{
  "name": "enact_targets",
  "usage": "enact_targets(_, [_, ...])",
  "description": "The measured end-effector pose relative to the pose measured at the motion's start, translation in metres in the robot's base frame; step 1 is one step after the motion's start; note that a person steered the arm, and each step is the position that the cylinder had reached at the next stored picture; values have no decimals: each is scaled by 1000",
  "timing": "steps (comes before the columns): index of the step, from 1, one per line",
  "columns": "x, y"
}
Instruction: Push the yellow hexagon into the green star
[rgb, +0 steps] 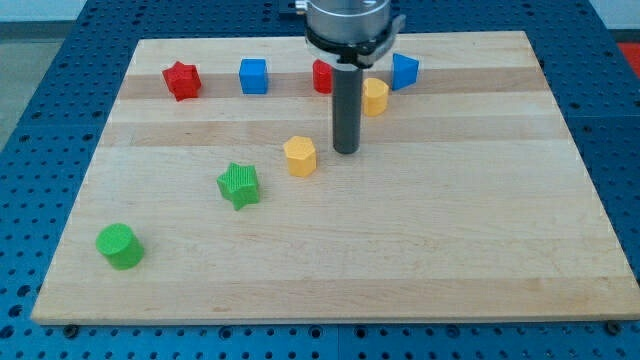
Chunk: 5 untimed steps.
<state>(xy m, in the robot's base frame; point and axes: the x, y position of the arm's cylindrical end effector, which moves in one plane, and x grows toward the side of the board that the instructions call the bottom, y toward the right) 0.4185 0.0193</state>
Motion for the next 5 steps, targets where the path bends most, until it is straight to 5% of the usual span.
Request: enact_targets(5, [11,-94])
